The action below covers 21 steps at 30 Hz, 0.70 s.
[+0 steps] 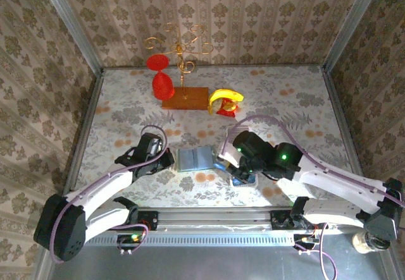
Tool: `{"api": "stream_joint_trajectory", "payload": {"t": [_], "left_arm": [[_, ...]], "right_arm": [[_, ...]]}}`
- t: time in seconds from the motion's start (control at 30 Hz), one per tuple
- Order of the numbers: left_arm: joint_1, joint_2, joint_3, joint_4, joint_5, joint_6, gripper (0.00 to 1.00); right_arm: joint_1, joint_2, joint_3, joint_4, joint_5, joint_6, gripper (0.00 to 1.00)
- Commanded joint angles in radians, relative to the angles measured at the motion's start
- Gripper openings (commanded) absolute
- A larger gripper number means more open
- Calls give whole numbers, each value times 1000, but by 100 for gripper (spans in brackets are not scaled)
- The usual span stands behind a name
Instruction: Put the credit cards into the card holder
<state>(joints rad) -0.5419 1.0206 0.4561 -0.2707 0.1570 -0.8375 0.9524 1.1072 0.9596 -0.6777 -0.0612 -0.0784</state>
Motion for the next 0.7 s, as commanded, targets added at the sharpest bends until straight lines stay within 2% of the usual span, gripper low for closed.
{"api": "stream_joint_trajectory", "payload": {"t": [0.0,0.1,0.2,0.33,0.5,0.67], "left_arm": [[7,-28,27,-38,-32,-30,0],[6,-20,24,-2,11,-28,0],[8,20,37,6,39,-18,2],[23,61,40,12,50,-12,5],[33,101,42,44,93,-10,10],[36,125,38,58,98,-11,13]], "right_arm": [[-20,68,40,209,-24,379,0],[-52,154,77,270,-47,618,0],[-67,241,87,350,-88,765,0],[-67,367,107,351,-27,935,0],[-56,452,94,403,24,1056,0],[-50,523,124,436,70,1059,0]]}}
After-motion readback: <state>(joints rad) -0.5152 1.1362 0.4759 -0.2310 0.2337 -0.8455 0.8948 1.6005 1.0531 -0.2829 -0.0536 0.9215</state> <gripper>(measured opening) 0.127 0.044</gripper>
